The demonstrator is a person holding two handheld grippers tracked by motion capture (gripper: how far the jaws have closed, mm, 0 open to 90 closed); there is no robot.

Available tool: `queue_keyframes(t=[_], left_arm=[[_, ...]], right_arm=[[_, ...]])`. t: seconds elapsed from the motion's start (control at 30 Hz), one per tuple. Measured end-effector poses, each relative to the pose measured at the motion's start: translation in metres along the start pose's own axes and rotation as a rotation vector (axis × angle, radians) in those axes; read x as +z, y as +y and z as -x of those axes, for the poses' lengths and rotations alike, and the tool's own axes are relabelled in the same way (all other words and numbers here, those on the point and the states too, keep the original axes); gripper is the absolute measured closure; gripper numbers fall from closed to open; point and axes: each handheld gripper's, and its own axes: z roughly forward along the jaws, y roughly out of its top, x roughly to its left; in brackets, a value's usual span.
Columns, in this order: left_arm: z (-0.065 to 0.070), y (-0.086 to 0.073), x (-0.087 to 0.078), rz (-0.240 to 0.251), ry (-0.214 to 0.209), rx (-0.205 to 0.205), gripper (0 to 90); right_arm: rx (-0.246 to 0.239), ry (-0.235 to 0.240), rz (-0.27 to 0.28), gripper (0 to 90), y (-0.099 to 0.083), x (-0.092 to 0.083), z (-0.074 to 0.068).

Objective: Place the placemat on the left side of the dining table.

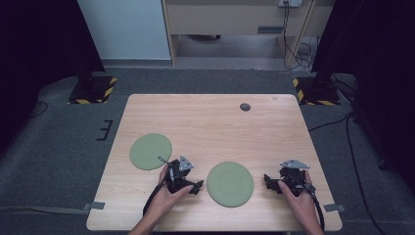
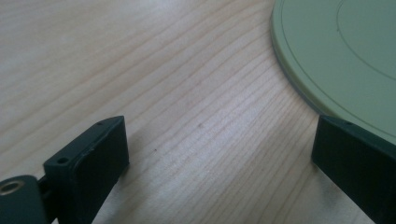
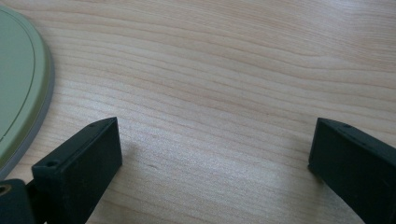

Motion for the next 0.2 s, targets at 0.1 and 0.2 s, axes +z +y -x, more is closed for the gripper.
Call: queue_keyframes(t=[0.1, 0.2], left_arm=[[0.0001, 0.0003, 0.0003, -0.002, -0.001, -0.002, 0.0], [0.0005, 0.0001, 0.0002, -0.002, 0.003, -0.004, 0.0]], right_arm=[[-0.001, 0.001, 0.000, 2.8, -0.0002, -0.0002, -0.0004], [-0.005, 0.003, -0.002, 2.7, -0.0006, -0.0008, -0.0013]])
